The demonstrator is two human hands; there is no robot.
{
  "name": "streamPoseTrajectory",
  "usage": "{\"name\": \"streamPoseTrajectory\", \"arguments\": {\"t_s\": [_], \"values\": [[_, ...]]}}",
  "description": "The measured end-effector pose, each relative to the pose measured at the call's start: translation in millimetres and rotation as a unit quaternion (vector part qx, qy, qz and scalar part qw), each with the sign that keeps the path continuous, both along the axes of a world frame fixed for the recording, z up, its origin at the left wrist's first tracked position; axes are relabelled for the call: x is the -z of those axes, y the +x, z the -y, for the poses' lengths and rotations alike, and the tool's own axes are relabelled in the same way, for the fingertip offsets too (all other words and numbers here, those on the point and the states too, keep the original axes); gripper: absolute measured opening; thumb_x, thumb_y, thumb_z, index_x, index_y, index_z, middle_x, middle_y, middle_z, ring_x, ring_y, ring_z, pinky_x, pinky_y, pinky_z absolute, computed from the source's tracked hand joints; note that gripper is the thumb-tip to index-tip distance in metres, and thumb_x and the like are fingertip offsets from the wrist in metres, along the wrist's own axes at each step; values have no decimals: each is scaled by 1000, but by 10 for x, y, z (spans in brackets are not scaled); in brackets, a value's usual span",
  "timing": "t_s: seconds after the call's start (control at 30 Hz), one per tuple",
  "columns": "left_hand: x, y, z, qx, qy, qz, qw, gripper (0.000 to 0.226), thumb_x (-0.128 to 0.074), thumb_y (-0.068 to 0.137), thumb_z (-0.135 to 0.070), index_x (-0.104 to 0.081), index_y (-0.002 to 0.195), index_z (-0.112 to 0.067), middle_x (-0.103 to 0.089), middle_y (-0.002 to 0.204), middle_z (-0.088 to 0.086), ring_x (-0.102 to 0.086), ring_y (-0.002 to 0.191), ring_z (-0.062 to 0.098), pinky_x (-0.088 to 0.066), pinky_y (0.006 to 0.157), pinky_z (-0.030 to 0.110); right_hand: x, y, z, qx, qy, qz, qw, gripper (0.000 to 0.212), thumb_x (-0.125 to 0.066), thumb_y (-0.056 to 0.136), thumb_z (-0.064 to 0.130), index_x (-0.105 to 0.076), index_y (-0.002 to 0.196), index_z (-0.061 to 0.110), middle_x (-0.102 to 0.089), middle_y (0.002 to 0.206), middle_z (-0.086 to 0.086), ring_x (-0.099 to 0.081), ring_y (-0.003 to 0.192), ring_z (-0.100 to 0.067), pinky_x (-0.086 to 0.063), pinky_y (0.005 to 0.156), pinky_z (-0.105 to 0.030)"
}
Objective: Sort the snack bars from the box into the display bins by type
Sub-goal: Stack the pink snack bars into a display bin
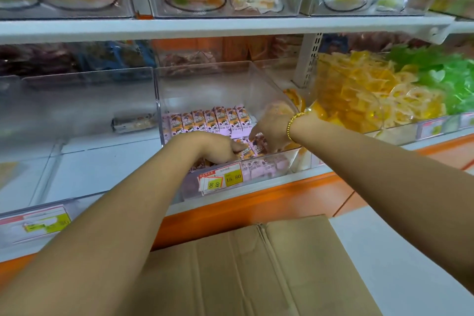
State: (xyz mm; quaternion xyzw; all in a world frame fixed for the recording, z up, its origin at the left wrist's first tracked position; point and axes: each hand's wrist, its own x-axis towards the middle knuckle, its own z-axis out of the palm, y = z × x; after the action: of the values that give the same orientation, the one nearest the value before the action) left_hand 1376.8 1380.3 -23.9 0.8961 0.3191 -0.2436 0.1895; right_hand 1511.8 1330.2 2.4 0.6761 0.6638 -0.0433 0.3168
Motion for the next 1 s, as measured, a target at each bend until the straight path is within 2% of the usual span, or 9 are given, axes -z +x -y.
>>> {"name": "streamPoseTrajectory", "arguments": {"t_s": [0.1, 0.23, 0.33, 0.4, 0.53, 0.73, 0.87, 0.93, 1.0], "values": [[-46, 10, 61, -17, -4, -3, 1000, 52, -31, 104, -22, -13, 152, -31, -14, 159, 3, -23, 143, 26, -23, 112, 38, 39, 35, -27, 34, -28, -28, 999, 56, -49, 89, 6, -42, 144, 19, -59, 124, -9, -60, 104, -25, -52, 78, -29], [-63, -64, 195, -76, -26, 65, 995, 40, -33, 103, -28, -43, 141, -19, -35, 151, 3, -36, 135, 25, -30, 110, 37, -37, 8, 62, 99, -11, -55, 993, 17, -45, 93, 9, -60, 92, 2, -56, 84, -13, -49, 63, -20, -36, 49, -22], [-101, -214, 376, -116, 57, 186, 974, 31, -39, 102, -22, -65, 115, -13, -65, 102, 10, -59, 90, 24, -43, 73, 28, -19, 45, 255, 88, 50, -96, 990, 29, -41, 97, 17, -63, 94, -3, -62, 100, -19, -54, 82, -28, -41, 62, -31], [-116, -367, 642, -185, 73, 366, 909, 26, -47, 98, -21, -69, 87, -13, -61, 73, 3, -54, 70, 22, -37, 57, 27, -26, 38, 474, 65, 181, -170, 967, 27, -47, 94, 15, -64, 93, -6, -64, 99, -20, -60, 90, -32, -47, 72, -33], [118, -785, 1481, -267, 141, 576, 760, 41, -51, 95, -30, -50, 61, -9, -47, 55, 6, -38, 53, 11, -31, 52, 25, -103, -207, 1255, 66, 402, -380, 831, 39, -64, 89, 26, -51, 60, 4, -49, 61, -9, -45, 57, -18, -28, 48, -21], [1228, -1358, 2595, -434, 49, 480, 761, 52, -53, 96, -20, -23, 53, -19, -19, 46, -1, -21, 47, 12, -14, 49, 29, 841, -805, 2169, 109, 11, -378, 919, 32, -59, 91, 27, -65, 67, 7, -67, 71, -6, -58, 63, -17, -48, 62, -24], [2124, -1600, 3155, -441, -77, 222, 866, 32, -51, 97, -20, -51, 68, -7, -37, 53, 4, -37, 49, 16, -26, 46, 26, 1770, -1088, 2606, 135, -150, -292, 935, 29, -47, 96, 12, -54, 70, 1, -53, 74, -17, -45, 66, -22, -38, 57, -29], [2399, -1657, 3390, -408, -161, 111, 892, 16, -55, 93, -22, -59, 84, -9, -59, 78, 18, -55, 70, 27, -43, 62, 33, 2142, -1162, 2821, 146, -145, -243, 948, 27, -37, 100, 13, -58, 110, -1, -53, 95, -18, -51, 92, -28, -42, 75, -32], [2498, -1694, 3555, -415, -192, 98, 884, 21, -55, 92, -21, -63, 111, -18, -65, 114, 11, -59, 100, 24, -44, 77, 26, 2410, -1175, 2945, 118, -109, -197, 967, 49, -37, 101, 16, -27, 145, -3, -34, 144, -25, -37, 131, -36, -36, 106, -40]]}}
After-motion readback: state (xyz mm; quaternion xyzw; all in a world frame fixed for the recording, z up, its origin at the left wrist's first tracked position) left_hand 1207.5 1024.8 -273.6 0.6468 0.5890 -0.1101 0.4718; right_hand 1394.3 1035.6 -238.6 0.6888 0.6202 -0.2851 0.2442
